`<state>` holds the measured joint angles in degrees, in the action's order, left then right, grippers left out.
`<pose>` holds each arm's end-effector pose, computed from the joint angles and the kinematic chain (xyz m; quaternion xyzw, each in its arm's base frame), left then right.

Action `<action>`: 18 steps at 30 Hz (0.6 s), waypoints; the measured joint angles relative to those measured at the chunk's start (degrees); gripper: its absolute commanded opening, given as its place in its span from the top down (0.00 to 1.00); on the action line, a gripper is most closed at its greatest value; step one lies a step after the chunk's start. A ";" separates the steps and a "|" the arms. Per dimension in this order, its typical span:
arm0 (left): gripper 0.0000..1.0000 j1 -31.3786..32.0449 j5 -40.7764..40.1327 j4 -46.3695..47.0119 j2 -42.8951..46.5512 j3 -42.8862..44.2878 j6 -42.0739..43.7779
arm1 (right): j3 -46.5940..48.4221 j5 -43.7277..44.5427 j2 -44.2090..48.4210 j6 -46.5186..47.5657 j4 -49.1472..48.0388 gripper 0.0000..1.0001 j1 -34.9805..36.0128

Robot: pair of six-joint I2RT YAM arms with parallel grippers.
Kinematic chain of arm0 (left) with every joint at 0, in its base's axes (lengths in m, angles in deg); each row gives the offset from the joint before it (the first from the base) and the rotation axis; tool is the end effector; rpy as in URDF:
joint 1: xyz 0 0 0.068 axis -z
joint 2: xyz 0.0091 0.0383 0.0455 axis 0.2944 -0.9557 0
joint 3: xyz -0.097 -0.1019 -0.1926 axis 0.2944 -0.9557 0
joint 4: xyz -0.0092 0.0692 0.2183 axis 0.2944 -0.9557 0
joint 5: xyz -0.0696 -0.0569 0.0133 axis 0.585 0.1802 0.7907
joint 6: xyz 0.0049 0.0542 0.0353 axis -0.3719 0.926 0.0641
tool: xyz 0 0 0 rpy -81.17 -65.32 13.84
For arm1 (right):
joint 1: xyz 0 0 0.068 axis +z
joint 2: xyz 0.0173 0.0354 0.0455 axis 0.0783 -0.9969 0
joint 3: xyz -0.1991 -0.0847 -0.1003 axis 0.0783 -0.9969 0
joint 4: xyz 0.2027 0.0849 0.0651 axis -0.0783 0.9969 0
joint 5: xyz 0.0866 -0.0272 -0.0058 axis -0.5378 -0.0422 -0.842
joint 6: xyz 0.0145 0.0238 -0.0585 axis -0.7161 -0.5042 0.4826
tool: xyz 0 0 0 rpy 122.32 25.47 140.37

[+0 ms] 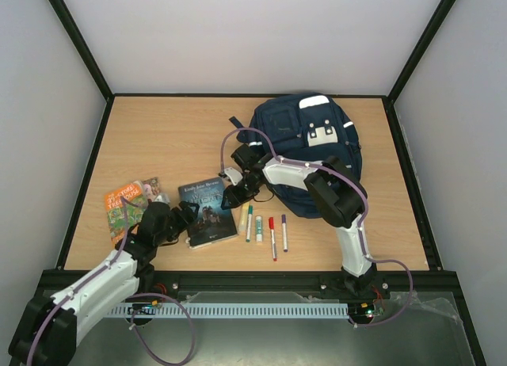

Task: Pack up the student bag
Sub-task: Pick up the book from the center of the board.

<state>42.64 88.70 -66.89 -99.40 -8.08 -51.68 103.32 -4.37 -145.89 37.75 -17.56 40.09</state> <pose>0.1427 -0.0727 0.1232 -0.2755 0.8301 -0.3683 0.3152 0.2626 0.2952 0.1191 -0.3693 0.8521 0.3470 0.1308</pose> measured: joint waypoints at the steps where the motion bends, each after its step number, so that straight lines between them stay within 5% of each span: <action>1: 0.17 0.00 0.42 -0.11 1.38 -0.63 -0.11 | 0.04 -0.17 -0.07 0.04 0.00 0.62 -0.04; 18: 0.39 -0.07 6.97 -4.33 11.58 -1.25 -5.99 | 0.11 -3.61 -0.26 0.68 0.04 0.56 -0.87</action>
<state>42.57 95.67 -71.22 -87.81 -9.33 -57.67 103.43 -7.97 -146.15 38.43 -17.52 39.21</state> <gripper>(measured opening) 0.644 0.437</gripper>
